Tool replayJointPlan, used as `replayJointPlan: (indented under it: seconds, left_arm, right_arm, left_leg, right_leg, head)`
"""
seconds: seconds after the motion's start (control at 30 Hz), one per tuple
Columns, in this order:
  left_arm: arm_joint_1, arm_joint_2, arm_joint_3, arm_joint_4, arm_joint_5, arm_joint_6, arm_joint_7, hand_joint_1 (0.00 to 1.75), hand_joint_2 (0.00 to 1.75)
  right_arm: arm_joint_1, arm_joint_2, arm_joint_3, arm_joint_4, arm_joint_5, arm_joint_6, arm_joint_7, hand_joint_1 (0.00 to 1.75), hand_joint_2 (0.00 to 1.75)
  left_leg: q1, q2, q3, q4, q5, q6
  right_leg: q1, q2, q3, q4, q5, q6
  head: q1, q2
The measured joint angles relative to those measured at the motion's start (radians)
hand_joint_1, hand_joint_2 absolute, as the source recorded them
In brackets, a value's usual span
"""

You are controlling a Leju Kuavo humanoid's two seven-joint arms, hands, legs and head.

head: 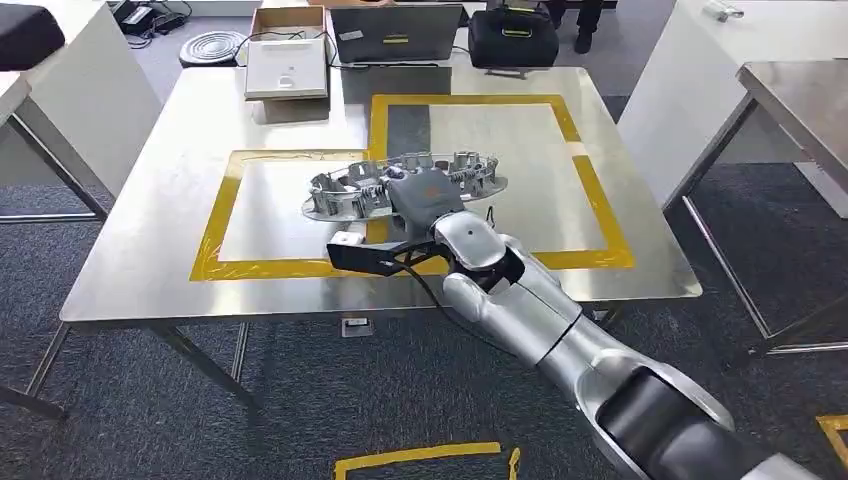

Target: Take the parts from the cabinet and place them on the table.

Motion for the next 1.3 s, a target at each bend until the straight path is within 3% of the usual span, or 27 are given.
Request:
replayJointPlan:
  seconds: [0.1, 0.13, 0.17, 0.2, 0.37, 0.53, 0.73, 0.77, 1.0, 1.03, 1.3]
  left_arm:
    - [-0.001, 0.0, 0.0, 0.0, -0.003, 0.0, 0.004, 0.0, 1.75]
    - [-0.005, -0.003, 0.0, 0.0, -0.012, -0.001, 0.011, 0.0, 1.75]
    - [-0.016, -0.006, -0.001, 0.0, -0.025, -0.008, 0.021, 0.0, 1.75]
    - [-0.028, -0.007, -0.002, 0.001, -0.035, -0.014, 0.026, 0.0, 1.75]
    - [-0.037, -0.01, -0.002, 0.002, -0.036, -0.023, 0.022, 0.0, 1.75]
    - [-0.041, -0.01, -0.002, 0.002, -0.035, -0.023, 0.019, 0.0, 1.75]
    - [-0.04, -0.009, -0.002, 0.003, -0.036, -0.023, 0.032, 0.0, 1.75]
    - [-0.04, -0.01, -0.002, 0.003, -0.039, -0.023, 0.038, 0.0, 1.75]
    - [-0.041, -0.009, -0.002, 0.003, -0.045, -0.024, 0.048, 0.0, 1.75]
    - [-0.042, -0.009, -0.002, 0.003, -0.042, -0.024, 0.044, 0.0, 0.0]
    - [-0.043, -0.009, -0.002, 0.003, -0.034, -0.026, 0.037, 0.0, 0.0]
  right_arm:
    - [-0.007, 0.004, 0.0, 0.021, -0.006, 0.005, -0.002, 1.75, 1.75]
    - [-0.047, 0.022, -0.001, 0.105, -0.024, 0.017, -0.003, 1.75, 1.75]
    - [-0.109, 0.043, -0.01, 0.21, -0.056, 0.062, 0.01, 1.75, 1.75]
    - [-0.175, 0.077, -0.022, 0.36, -0.094, 0.102, 0.035, 1.75, 1.75]
    - [-0.255, 0.086, -0.071, 0.516, -0.129, 0.158, 0.134, 1.75, 1.75]
    - [-0.295, 0.076, -0.102, 0.589, -0.119, 0.163, 0.248, 1.75, 1.75]
    - [-0.309, 0.04, -0.139, 0.623, -0.136, 0.159, 0.258, 1.75, 1.75]
    - [-0.31, 0.036, -0.14, 0.627, -0.137, 0.159, 0.253, 0.0, 0.0]
    - [-0.31, 0.024, -0.157, 0.642, -0.134, 0.143, 0.223, 0.0, 0.0]
    - [-0.31, 0.024, -0.158, 0.642, -0.132, 0.142, 0.219, 0.0, 0.0]
    - [-0.31, 0.028, -0.159, 0.642, -0.12, 0.14, 0.192, 0.0, 0.0]
  left_leg:
    - [0.0, 0.0, 0.001, 0.0, 0.0, 0.0]
    - [0.0, -0.003, 0.006, 0.001, -0.003, -0.004]
    - [-0.008, -0.004, 0.002, 0.005, -0.007, -0.015]
    - [-0.008, -0.004, 0.002, 0.002, -0.004, -0.01]
    - [-0.008, -0.003, 0.009, -0.012, 0.003, -0.022]
    - [-0.008, -0.003, 0.011, -0.016, 0.005, -0.029]
    - [-0.008, -0.002, 0.011, -0.015, 0.005, -0.03]
    - [-0.008, -0.002, 0.011, -0.015, 0.005, -0.03]
    - [-0.009, -0.002, 0.011, -0.015, 0.004, -0.029]
    - [-0.009, -0.002, 0.011, -0.015, 0.004, -0.029]
    - [-0.009, -0.002, 0.011, -0.014, 0.004, -0.029]
  right_leg:
    - [0.0, 0.0, 0.006, -0.016, 0.012, -0.001]
    - [0.001, 0.0, 0.057, -0.143, 0.083, -0.008]
    - [0.009, -0.002, 0.097, -0.243, 0.094, -0.016]
    - [0.006, 0.001, 0.098, -0.245, 0.101, -0.014]
    - [0.007, 0.002, 0.098, -0.244, 0.102, -0.021]
    - [0.008, 0.002, 0.098, -0.243, 0.101, -0.025]
    - [0.007, 0.003, 0.098, -0.244, 0.102, -0.026]
    - [0.007, 0.003, 0.098, -0.244, 0.102, -0.026]
    - [0.006, 0.003, 0.098, -0.245, 0.103, -0.025]
    - [0.006, 0.003, 0.098, -0.245, 0.103, -0.025]
    - [0.006, 0.003, 0.099, -0.245, 0.103, -0.025]
  head:
    - [0.0, 0.0]
    - [0.0, 0.0]
    - [0.0, 0.0]
    - [0.0, 0.0]
    - [0.0, 0.0]
    - [0.0, 0.0]
    - [0.0, 0.0]
    - [0.0, 0.0]
    - [0.0, 0.0]
    - [0.0, 0.0]
    - [0.0, 0.0]
